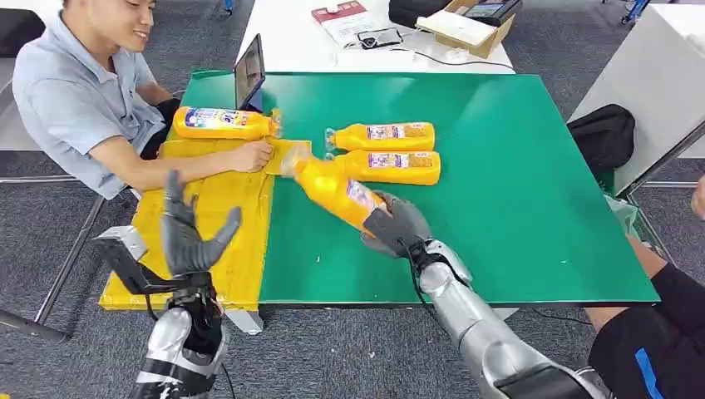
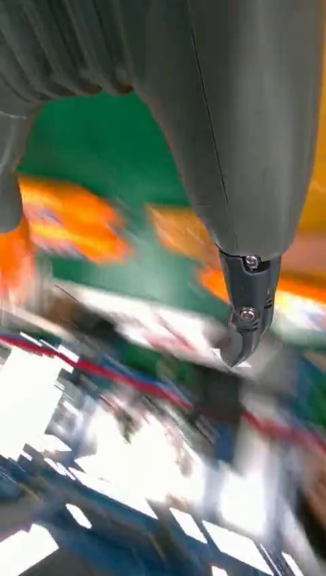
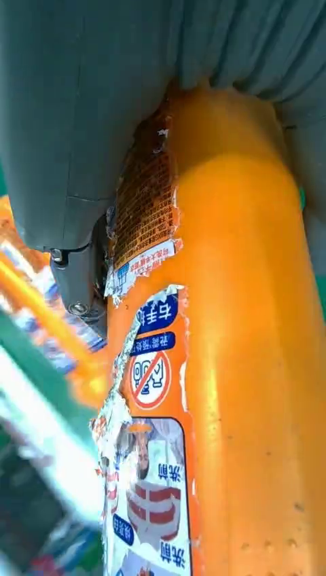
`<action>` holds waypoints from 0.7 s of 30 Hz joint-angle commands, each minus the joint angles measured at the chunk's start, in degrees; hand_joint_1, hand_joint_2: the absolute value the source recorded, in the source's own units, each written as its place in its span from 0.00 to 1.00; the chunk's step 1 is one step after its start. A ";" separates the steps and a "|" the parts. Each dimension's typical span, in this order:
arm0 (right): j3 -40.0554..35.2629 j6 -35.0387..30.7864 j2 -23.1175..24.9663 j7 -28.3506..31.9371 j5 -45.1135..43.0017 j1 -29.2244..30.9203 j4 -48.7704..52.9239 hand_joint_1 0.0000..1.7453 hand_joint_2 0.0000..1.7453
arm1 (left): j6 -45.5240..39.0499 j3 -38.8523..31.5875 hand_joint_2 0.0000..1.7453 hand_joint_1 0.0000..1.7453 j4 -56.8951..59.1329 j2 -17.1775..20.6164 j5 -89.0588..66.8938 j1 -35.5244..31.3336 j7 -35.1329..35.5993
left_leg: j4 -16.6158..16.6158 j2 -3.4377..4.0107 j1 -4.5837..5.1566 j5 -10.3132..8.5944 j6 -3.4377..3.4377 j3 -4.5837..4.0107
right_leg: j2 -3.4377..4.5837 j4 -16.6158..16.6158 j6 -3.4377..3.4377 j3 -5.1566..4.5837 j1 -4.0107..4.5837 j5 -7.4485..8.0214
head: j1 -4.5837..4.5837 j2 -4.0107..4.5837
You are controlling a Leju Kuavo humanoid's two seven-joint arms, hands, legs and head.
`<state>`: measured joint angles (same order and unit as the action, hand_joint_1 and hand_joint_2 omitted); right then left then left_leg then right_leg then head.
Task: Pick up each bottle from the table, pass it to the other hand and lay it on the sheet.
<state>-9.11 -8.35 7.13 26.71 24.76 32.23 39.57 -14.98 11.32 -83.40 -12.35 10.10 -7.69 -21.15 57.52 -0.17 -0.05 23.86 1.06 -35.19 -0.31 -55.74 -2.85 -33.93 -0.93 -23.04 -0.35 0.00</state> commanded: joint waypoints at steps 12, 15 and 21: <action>-19.67 -6.78 6.97 4.44 0.62 -11.61 12.97 1.00 1.00 | 12.65 11.55 1.00 0.00 3.85 0.54 -2.14 1.76 -1.94 | -0.02 0.08 -0.12 0.12 -0.09 -0.02 | 0.09 0.02 0.14 -0.05 0.15 -0.09 | 0.00 0.00; -23.08 -7.68 6.98 5.25 1.14 -12.55 11.95 1.00 1.00 | 9.49 10.78 1.00 0.00 3.03 0.11 -2.23 1.14 -3.19 | -0.05 -0.02 -0.13 0.08 -0.07 -0.03 | -0.02 0.02 0.11 -0.05 0.16 -0.10 | 0.02 0.00; -26.41 -9.83 6.50 6.63 1.50 -14.73 11.99 1.00 1.00 | 6.17 8.75 1.00 0.00 2.79 -1.09 3.05 0.22 -1.66 | -0.04 -0.07 -0.14 0.13 -0.08 0.07 | -0.07 0.04 0.14 0.08 0.16 -0.16 | 0.00 0.00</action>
<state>-27.96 -17.27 14.23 32.44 26.23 18.78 54.84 -7.85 21.29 -81.61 -12.85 9.38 -4.01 -24.22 57.50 -0.19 -0.13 23.87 1.04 -35.42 -0.33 -55.74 -2.83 -34.17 -0.84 -23.06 -0.35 0.00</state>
